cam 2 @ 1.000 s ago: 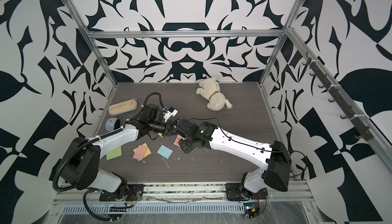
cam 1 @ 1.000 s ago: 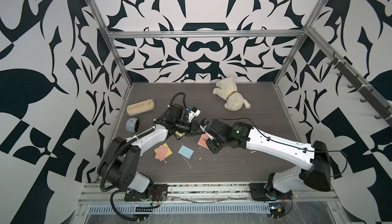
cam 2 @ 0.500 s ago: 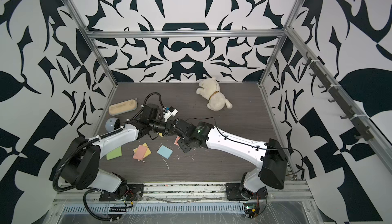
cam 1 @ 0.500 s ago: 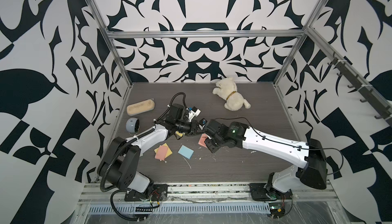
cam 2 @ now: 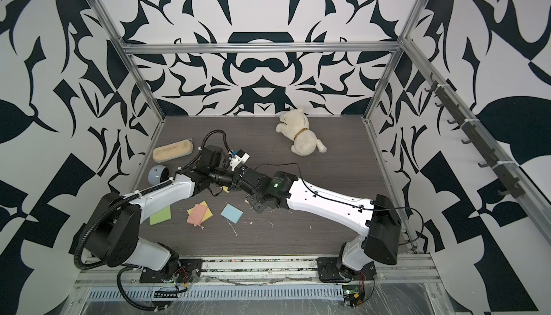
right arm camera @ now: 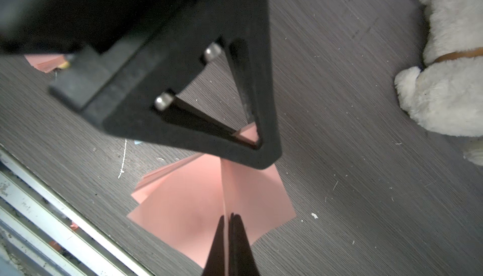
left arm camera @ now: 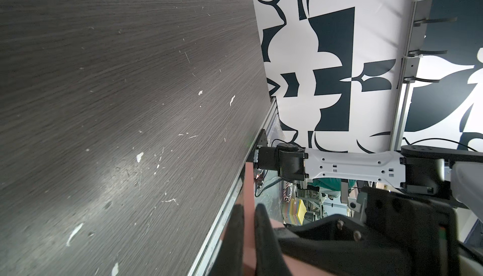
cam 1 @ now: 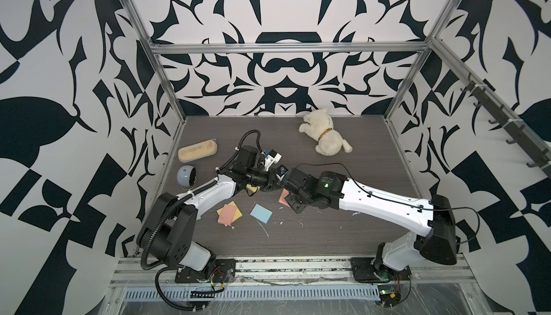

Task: Tear off pages from different memo pads
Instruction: Tear off the paper from the memo pad.

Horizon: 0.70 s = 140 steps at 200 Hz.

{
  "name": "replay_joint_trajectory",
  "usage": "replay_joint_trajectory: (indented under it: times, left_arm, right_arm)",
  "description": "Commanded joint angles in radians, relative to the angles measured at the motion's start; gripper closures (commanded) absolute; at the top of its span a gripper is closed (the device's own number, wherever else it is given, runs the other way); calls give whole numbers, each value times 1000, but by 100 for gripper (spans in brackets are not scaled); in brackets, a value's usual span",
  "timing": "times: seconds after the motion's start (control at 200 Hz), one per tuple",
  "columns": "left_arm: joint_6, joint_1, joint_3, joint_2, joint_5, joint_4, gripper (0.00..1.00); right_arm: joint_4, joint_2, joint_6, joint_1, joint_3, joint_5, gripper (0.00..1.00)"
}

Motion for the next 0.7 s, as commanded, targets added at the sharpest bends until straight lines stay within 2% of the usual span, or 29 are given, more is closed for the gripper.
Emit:
replay_joint_trajectory:
  times: [0.0, 0.1, 0.26, 0.37, 0.515, 0.6, 0.695]
  left_arm:
    - [3, 16, 42, -9, 10, -37, 82]
    - [-20, 36, 52, -31, 18, -34, 67]
    - [-58, 114, 13, -71, 18, -9, 53]
    - [-60, 136, -51, -139, -35, 38, 50]
    - [0, 118, -192, -282, -194, 146, 47]
    - [71, 73, -228, -321, -263, 165, 43]
    - [156, 7, -199, -310, -298, 119, 41]
  right_arm:
    - [-28, -21, -48, 3, 61, 47, 97]
    - [-43, -20, -67, -7, 78, 54, 99]
    - [-40, -27, -85, -42, 88, 35, 100]
    - [-49, -23, -106, -75, 111, 15, 100]
    - [-72, -32, -135, -126, 141, -18, 100]
    - [-84, -32, -158, -141, 161, -38, 100]
    - [-93, -23, -182, -142, 180, -68, 100]
